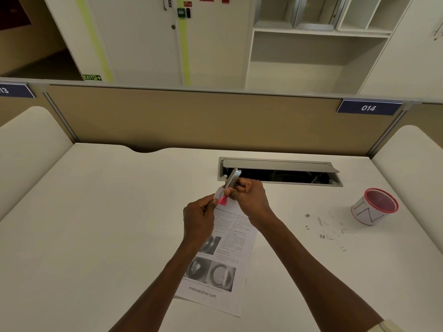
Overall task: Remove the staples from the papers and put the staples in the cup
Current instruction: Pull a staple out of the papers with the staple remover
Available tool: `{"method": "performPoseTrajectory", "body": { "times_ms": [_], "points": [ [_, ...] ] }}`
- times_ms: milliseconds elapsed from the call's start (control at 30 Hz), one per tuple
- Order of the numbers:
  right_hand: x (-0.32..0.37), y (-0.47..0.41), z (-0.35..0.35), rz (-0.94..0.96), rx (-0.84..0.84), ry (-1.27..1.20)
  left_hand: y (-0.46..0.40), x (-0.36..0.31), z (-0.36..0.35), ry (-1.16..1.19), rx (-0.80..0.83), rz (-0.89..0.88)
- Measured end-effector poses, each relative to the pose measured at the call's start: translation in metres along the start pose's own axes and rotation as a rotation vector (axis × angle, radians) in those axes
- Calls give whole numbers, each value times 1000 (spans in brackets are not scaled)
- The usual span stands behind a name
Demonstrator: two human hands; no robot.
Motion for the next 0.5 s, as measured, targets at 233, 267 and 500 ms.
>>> {"method": "performPoseTrajectory", "body": {
  "times_ms": [233, 267, 500],
  "points": [
    [-2, -1, -1, 7, 3, -5, 1, -2, 1, 14, 5, -2],
    [-2, -1, -1, 8, 4, -6, 2, -3, 1, 17, 4, -4],
    [0, -1, 0, 32, 3, -25, 4, -9, 3, 20, 2, -20]
  ]
}}
Point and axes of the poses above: each hand's wrist, its own y-axis away from the middle knuckle, its own z-axis out of the back of the hand, x = y × z, the point moved 7 cm from there along -y, towards the middle knuckle, and after that the axes turned 14 degrees about -x, right-handed, at the moved point
